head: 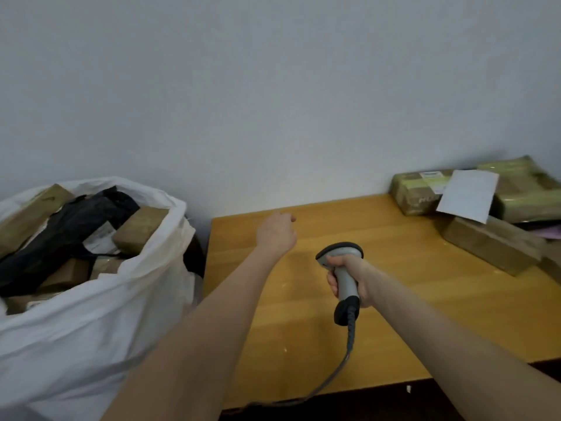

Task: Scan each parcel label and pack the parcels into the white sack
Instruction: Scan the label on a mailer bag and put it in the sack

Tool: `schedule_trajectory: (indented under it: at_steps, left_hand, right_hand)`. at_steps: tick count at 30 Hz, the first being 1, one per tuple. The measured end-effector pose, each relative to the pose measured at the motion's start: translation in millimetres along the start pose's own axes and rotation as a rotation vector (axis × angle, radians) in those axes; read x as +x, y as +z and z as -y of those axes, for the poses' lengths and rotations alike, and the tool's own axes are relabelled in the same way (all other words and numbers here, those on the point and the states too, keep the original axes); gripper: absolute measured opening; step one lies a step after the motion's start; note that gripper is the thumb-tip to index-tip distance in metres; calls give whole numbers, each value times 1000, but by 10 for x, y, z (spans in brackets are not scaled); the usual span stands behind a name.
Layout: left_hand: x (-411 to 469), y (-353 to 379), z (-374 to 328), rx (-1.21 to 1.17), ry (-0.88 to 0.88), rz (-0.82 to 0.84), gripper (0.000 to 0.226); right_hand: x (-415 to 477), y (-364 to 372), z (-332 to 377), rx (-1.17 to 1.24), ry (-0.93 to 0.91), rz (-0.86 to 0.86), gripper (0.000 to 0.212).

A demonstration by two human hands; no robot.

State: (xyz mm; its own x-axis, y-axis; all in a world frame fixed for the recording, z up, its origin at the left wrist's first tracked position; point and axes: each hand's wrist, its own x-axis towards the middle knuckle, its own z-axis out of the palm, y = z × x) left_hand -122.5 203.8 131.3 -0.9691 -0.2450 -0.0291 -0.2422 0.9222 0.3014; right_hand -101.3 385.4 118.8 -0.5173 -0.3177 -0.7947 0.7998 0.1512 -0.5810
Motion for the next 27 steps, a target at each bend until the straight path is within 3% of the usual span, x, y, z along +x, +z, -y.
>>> schedule_trajectory:
  at_steps: [14,22,27]
  left_hand:
    - [-89,1129,-2687,-4,79,155,38]
    - [353,1645,-3554,-114,128,262,40]
    - [849,2027,-3904,-128,155,328,43]
  right_hand:
    - [-527,-2848,51,163,-108,-231,26]
    - [-381,-3840,425,311,-246,-420,18]
    - [-96,-4372,643,383,-269,-478,23]
